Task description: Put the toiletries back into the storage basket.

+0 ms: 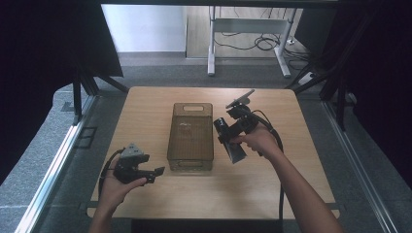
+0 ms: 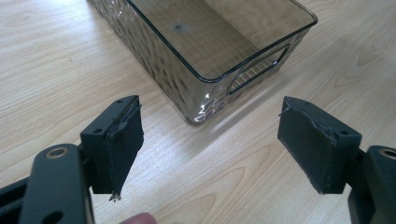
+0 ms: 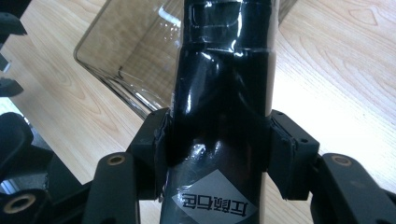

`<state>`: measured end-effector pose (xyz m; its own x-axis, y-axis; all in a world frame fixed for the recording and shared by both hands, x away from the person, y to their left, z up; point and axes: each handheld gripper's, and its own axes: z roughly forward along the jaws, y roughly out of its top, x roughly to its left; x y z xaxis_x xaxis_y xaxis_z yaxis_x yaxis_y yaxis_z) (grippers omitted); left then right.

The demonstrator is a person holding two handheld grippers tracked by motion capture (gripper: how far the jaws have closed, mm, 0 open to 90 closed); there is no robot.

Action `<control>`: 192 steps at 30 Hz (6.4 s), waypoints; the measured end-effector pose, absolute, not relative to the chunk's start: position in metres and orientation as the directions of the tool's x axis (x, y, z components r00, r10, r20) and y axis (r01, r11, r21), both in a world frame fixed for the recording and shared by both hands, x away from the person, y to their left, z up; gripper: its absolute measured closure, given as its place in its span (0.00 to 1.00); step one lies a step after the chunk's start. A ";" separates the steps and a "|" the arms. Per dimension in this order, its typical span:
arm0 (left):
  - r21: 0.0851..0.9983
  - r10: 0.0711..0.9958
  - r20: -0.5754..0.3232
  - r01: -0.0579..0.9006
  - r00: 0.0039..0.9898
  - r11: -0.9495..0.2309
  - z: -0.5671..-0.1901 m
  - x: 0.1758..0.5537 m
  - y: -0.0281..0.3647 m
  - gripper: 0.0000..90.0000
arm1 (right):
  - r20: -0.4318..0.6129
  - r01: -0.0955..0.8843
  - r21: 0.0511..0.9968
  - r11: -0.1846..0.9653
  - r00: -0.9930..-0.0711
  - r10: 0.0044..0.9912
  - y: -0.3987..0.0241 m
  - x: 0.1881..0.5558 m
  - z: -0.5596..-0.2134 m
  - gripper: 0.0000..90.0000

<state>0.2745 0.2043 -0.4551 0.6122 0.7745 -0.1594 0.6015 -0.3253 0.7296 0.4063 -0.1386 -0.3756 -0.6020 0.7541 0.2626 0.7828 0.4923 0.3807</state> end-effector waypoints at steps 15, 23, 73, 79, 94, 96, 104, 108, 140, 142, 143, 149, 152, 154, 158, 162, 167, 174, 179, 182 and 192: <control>0.731 0.775 -0.157 0.599 0.613 -0.326 -0.454 0.274 0.206 0.25 | 0.272 0.775 0.391 0.497 -0.613 0.742 -0.112 0.417 -0.370 0.50; 0.732 0.772 -0.158 0.598 0.616 -0.326 -0.453 0.274 0.207 0.25 | 0.283 0.773 0.392 0.500 -0.618 0.734 -0.098 0.422 -0.371 0.50; 0.733 0.766 -0.158 0.594 0.623 -0.331 -0.455 0.274 0.203 0.25 | 0.310 0.801 0.354 0.482 -0.587 0.748 -0.040 0.450 -0.375 0.50; 0.733 0.765 -0.157 0.593 0.625 -0.334 -0.455 0.275 0.204 0.25 | 0.311 0.804 0.355 0.476 -0.582 0.751 -0.033 0.452 -0.373 0.50; 0.729 0.760 -0.158 0.594 0.630 -0.341 -0.456 0.275 0.202 0.25 | 0.322 0.822 0.336 0.460 -0.559 0.764 -0.010 0.459 -0.380 0.50; 0.730 0.759 -0.158 0.593 0.631 -0.341 -0.455 0.275 0.202 0.25 | 0.322 0.825 0.332 0.457 -0.555 0.768 -0.006 0.460 -0.384 0.50; 0.729 0.758 -0.156 0.592 0.634 -0.344 -0.455 0.276 0.203 0.25 | 0.329 0.847 0.300 0.438 -0.523 0.786 0.002 0.462 -0.399 0.50; 0.730 0.758 -0.164 0.595 0.631 -0.338 -0.456 0.275 0.201 0.25 | 0.339 0.857 0.286 0.429 -0.509 0.791 0.006 0.462 -0.407 0.50; 0.725 0.746 -0.159 0.590 0.647 -0.357 -0.458 0.277 0.198 0.25 | 0.463 0.963 0.196 0.187 -0.259 0.847 0.007 0.458 -0.458 0.50; 0.724 0.746 -0.161 0.591 0.646 -0.355 -0.459 0.277 0.197 0.25 | 0.477 0.970 0.187 0.154 -0.227 0.849 0.004 0.459 -0.461 0.50; 0.723 0.745 -0.159 0.591 0.648 -0.359 -0.459 0.277 0.196 0.25 | 0.479 0.973 0.184 0.143 -0.216 0.851 0.003 0.459 -0.462 0.50; 0.723 0.743 -0.161 0.590 0.649 -0.359 -0.460 0.277 0.195 0.25 | 0.497 0.977 0.179 0.116 -0.192 0.846 0.004 0.456 -0.467 0.50; 0.725 0.745 -0.162 0.590 0.648 -0.356 -0.459 0.276 0.195 0.25 | 0.490 0.978 0.173 0.115 -0.186 0.852 0.005 0.456 -0.470 0.50; 0.727 0.743 -0.159 0.586 0.650 -0.358 -0.458 0.276 0.196 0.25 | 0.488 0.979 0.172 0.113 -0.184 0.853 0.004 0.456 -0.473 0.50; 0.728 0.745 -0.159 0.587 0.648 -0.355 -0.457 0.276 0.197 0.25 | 0.495 0.982 0.165 0.096 -0.167 0.853 0.002 0.457 -0.476 0.50; 0.729 0.745 -0.159 0.586 0.648 -0.354 -0.457 0.276 0.196 0.25 | 0.494 0.982 0.161 0.095 -0.164 0.854 0.002 0.457 -0.480 0.50; 0.726 0.738 -0.154 0.582 0.657 -0.367 -0.457 0.276 0.194 0.25 | 0.495 0.984 0.154 0.093 -0.158 0.854 0.003 0.457 -0.485 0.50; 0.726 0.737 -0.159 0.584 0.657 -0.364 -0.457 0.276 0.194 0.25 | 0.503 0.985 0.151 0.089 -0.154 0.850 0.006 0.458 -0.488 0.50; 0.724 0.738 -0.160 0.586 0.656 -0.364 -0.458 0.276 0.192 0.25 | 0.498 0.985 0.152 0.084 -0.150 0.854 0.007 0.459 -0.491 0.49; 0.721 0.734 -0.160 0.586 0.660 -0.370 -0.459 0.276 0.190 0.25 | 0.502 0.985 0.152 0.083 -0.149 0.852 0.007 0.459 -0.493 0.49; 0.711 0.733 -0.155 0.590 0.663 -0.383 -0.462 0.277 0.188 0.25 | 0.502 0.985 0.160 0.068 -0.140 0.854 0.007 0.461 -0.496 0.45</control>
